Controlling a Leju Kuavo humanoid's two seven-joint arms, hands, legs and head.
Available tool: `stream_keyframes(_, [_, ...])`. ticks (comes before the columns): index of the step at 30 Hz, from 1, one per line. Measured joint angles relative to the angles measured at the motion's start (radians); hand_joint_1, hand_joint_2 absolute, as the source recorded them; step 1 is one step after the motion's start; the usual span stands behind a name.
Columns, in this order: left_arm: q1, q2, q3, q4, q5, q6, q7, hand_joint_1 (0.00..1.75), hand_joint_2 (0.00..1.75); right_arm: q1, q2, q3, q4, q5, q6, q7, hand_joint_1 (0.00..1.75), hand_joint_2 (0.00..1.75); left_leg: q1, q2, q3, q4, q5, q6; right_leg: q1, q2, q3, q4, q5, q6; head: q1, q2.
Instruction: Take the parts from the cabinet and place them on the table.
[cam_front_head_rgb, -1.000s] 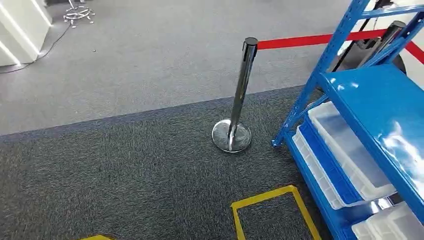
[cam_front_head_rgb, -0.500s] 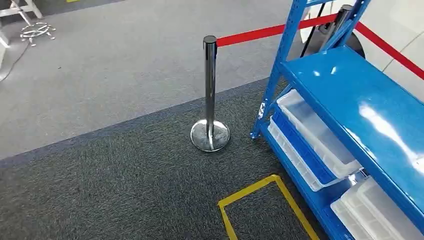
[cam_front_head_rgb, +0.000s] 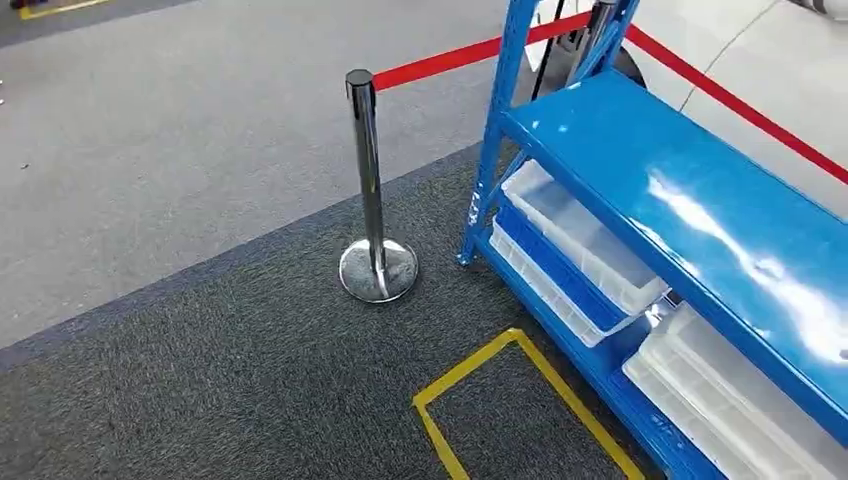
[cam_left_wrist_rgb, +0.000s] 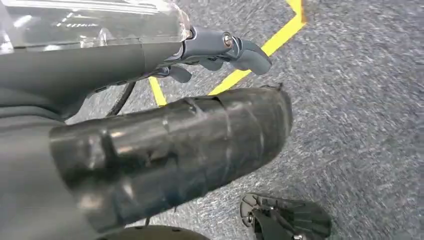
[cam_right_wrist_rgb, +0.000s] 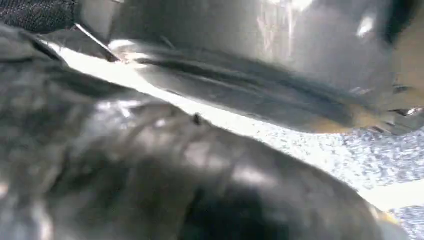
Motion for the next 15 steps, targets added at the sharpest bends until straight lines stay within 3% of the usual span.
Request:
stream_keyframes(1, [0.001,0.0,0.0,0.0,0.0,0.0,0.0,0.0,0.0,-0.002,0.0,0.0,0.0,0.0,0.0,0.001,0.0,0.0,-0.005,0.007,0.002,0.001,-0.004,-0.006,0.008,-0.046,0.02,-0.045,-0.012,-0.007,0.0,0.0])
stream_keyframes(2, [0.0,0.0,0.001,0.0,0.0,0.0,0.001,0.0,0.0,-0.003,0.0,0.0,0.0,0.0,-0.001,0.001,0.0,0.0,-0.009,0.016,0.004,0.005,-0.01,-0.014,0.012,-0.028,0.018,-0.049,-0.004,-0.016,-0.001,0.0])
stream_keyframes(5, [-0.007,0.0,0.001,0.0,0.001,-0.002,0.0,0.0,0.0,0.001,0.0,-0.006,0.0,-0.005,-0.003,0.002,0.0,0.0,-0.009,0.041,0.015,0.001,-0.013,-0.027,0.017,-0.001,0.012,-0.047,-0.006,-0.03,0.0,0.0])
stream_keyframes(6, [-0.006,0.0,0.002,0.0,0.002,-0.003,-0.003,0.0,0.0,0.002,0.0,-0.009,0.0,-0.007,-0.005,0.002,0.0,0.0,-0.005,0.033,0.015,0.004,-0.022,-0.036,0.006,0.011,0.022,-0.056,-0.001,-0.039,-0.001,0.0])
stream_keyframes(7, [-0.006,0.0,0.002,0.0,0.003,-0.005,-0.007,0.0,0.0,0.002,0.0,-0.011,0.0,-0.01,-0.007,0.001,0.0,0.0,-0.001,-0.021,0.006,0.035,-0.047,-0.042,0.004,0.019,0.024,-0.059,0.0,-0.042,-0.002,0.0])
stream_keyframes(8, [-0.005,0.0,0.002,0.0,0.004,-0.006,-0.009,0.0,0.0,0.0,0.0,-0.011,0.0,-0.013,-0.008,0.0,0.0,0.0,0.0,-0.053,-0.022,0.098,-0.086,-0.043,0.004,0.026,0.022,-0.059,0.001,-0.049,-0.003,0.0])
stream_keyframes(10, [-0.002,0.0,0.004,0.0,0.006,-0.006,-0.009,0.0,0.0,-0.001,0.0,-0.015,0.0,-0.014,-0.01,-0.003,0.0,0.0,0.0,-0.072,-0.101,0.256,-0.156,-0.046,0.006,0.049,0.018,-0.058,0.002,-0.052,-0.003,0.0])
stream_keyframes(11, [0.0,0.0,0.005,0.0,0.006,-0.006,-0.009,0.0,0.0,0.0,0.0,-0.016,0.0,-0.015,-0.013,-0.006,0.0,0.0,0.0,-0.074,-0.134,0.318,-0.166,-0.047,0.007,0.065,0.017,-0.056,0.002,-0.052,-0.003,0.0])
stream_keyframes(12, [0.002,0.0,0.006,0.0,0.006,-0.008,-0.009,0.0,0.0,0.001,0.0,-0.018,0.0,-0.015,-0.015,-0.008,0.0,0.0,0.0,-0.074,-0.138,0.318,-0.146,-0.046,0.007,0.078,0.018,-0.053,0.002,-0.052,-0.003,0.0])
stream_keyframes(13, [0.002,0.0,0.006,0.0,0.007,-0.009,-0.008,0.0,0.0,0.002,-0.001,-0.019,0.0,-0.015,-0.015,-0.009,0.0,0.0,0.001,-0.075,-0.121,0.27,-0.104,-0.045,0.007,0.093,0.018,-0.05,0.001,-0.051,-0.003,0.0])
stream_keyframes(15, [0.002,0.0,0.007,0.0,0.007,-0.009,-0.008,0.0,0.0,0.001,0.0,-0.02,0.0,-0.015,-0.016,-0.01,0.0,0.0,0.003,-0.095,-0.056,0.116,-0.013,-0.04,0.006,0.119,0.018,-0.044,-0.001,-0.048,-0.003,0.0])
